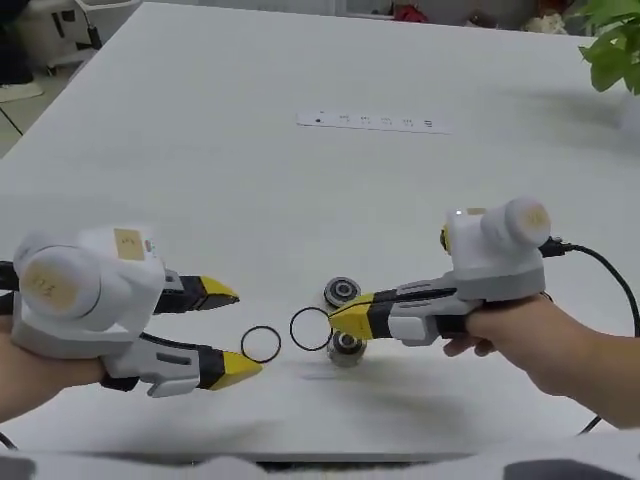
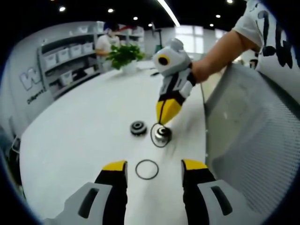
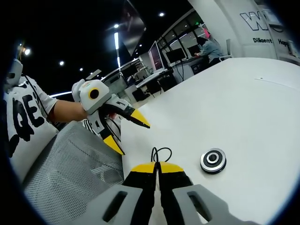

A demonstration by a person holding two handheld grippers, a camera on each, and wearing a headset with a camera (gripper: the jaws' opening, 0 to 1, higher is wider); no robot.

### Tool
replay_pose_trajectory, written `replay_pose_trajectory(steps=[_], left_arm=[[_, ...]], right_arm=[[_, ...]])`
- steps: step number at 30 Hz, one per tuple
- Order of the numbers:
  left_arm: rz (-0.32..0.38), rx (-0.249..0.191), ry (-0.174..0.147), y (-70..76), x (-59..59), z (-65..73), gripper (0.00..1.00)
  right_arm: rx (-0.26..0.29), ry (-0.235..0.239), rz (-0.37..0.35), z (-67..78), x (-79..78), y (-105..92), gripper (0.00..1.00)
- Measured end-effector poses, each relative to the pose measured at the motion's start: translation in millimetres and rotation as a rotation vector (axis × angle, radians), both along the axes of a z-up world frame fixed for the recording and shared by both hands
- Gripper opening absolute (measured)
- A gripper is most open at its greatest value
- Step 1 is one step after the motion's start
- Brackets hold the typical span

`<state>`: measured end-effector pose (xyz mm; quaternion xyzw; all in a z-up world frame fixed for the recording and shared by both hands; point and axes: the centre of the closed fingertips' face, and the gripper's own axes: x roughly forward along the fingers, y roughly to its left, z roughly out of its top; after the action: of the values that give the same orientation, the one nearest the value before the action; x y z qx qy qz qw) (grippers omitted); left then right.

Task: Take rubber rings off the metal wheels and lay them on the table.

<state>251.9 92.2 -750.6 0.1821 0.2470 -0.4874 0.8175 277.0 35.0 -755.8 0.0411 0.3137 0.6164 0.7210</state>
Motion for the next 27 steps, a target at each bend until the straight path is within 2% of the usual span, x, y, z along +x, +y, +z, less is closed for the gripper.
replay_pose_trajectory(steps=[13,19,27], left_arm=[[0.013,0.0,0.002,11.6,4.4,-9.1,0.47],[0.013,0.0,0.006,12.3,5.2,-11.6,0.46],[0.011,0.002,0.011,9.5,0.6,-9.3,0.46]], right_arm=[[-0.032,0.004,0.018,-9.9,-3.4,7.9,0.0],[-0.051,0.009,0.016,-16.6,-3.4,9.8,0.0],[-0.076,0.01,0.023,-23.7,-4.8,10.6,0.0]])
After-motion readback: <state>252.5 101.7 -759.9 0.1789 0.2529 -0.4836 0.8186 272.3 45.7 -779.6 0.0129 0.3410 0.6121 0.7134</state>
